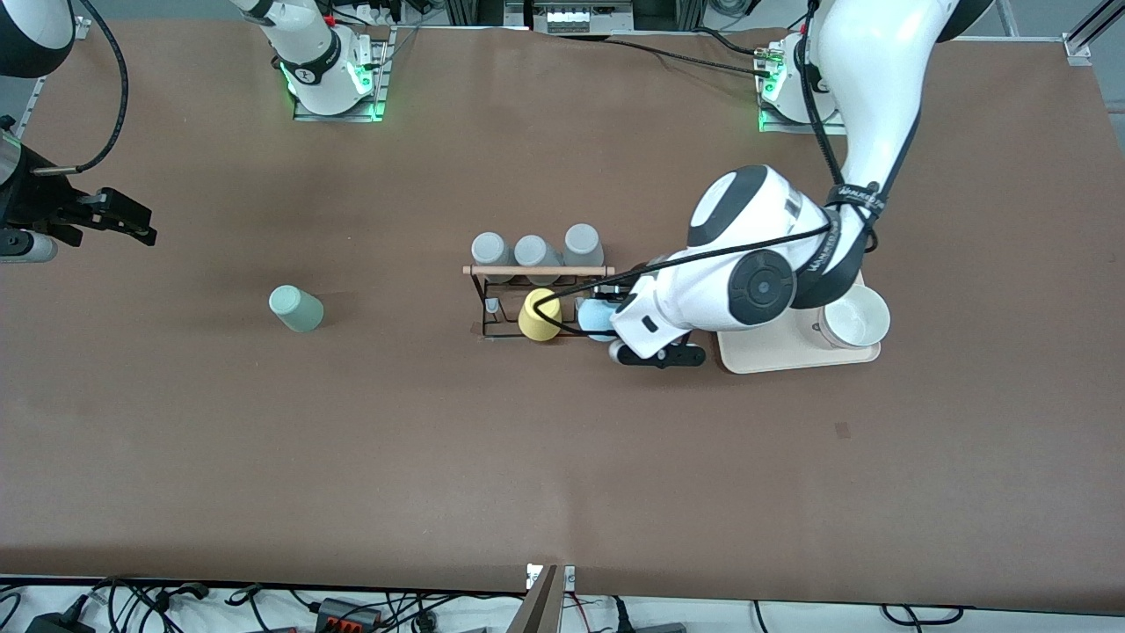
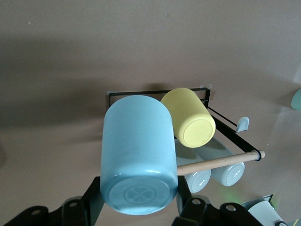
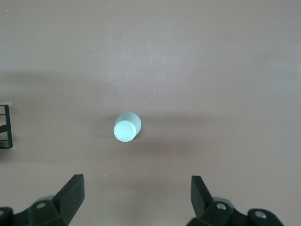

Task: Hang scattered cups on rack with three cups
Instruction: 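Set the light blue cup beside the yellow cup and open the left gripper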

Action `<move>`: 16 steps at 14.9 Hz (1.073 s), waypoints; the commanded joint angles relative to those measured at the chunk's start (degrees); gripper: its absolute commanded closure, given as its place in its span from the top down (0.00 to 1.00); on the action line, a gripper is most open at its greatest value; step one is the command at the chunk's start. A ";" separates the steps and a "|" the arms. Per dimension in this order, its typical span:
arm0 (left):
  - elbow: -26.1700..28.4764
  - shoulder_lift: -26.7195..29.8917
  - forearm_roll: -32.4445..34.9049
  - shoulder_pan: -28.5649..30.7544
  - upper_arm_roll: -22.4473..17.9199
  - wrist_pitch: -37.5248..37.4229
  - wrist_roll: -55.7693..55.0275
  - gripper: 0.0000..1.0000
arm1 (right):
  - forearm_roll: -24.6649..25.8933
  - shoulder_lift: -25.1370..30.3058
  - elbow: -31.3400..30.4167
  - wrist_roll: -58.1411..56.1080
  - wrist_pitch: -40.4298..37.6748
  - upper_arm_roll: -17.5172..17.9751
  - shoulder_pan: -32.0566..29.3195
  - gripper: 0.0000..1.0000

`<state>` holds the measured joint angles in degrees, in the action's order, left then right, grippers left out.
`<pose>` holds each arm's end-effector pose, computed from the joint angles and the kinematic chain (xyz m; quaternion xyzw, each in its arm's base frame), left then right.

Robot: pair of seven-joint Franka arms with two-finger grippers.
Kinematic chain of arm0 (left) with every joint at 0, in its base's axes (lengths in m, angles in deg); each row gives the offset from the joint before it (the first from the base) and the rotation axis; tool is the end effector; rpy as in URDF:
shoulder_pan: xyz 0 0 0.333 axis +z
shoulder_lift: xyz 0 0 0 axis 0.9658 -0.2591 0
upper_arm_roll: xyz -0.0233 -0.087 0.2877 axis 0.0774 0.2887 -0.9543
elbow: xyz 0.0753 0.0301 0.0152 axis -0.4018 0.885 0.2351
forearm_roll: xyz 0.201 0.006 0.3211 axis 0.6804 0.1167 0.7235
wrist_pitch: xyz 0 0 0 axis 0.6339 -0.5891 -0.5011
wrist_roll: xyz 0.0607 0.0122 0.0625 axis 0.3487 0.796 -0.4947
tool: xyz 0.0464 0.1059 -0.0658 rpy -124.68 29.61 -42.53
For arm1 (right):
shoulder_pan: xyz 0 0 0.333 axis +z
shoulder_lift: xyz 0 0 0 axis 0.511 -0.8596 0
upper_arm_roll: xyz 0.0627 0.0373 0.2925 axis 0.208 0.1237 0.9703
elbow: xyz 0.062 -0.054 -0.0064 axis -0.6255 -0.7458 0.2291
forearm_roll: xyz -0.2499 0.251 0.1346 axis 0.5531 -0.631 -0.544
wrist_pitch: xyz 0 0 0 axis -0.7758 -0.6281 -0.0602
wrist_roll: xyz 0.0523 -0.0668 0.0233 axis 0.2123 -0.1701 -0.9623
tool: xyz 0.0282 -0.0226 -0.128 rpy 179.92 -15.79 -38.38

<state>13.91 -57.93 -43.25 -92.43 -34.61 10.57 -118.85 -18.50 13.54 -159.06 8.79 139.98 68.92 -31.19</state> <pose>0.5914 -0.3854 0.3598 0.9696 0.0141 -0.1731 0.1726 0.5490 -0.0297 0.5241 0.9998 0.0150 -0.0051 0.0124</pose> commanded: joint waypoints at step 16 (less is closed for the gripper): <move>-2.32 -4.29 3.67 -2.50 -0.74 0.33 1.10 1.00 | -0.75 -0.06 -0.07 -0.19 -0.15 0.05 -0.34 1.00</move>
<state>13.79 -61.21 -42.58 -94.42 -34.82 10.84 -118.70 -18.50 13.46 -159.11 8.79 139.98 68.90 -31.23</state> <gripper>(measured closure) 0.278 0.000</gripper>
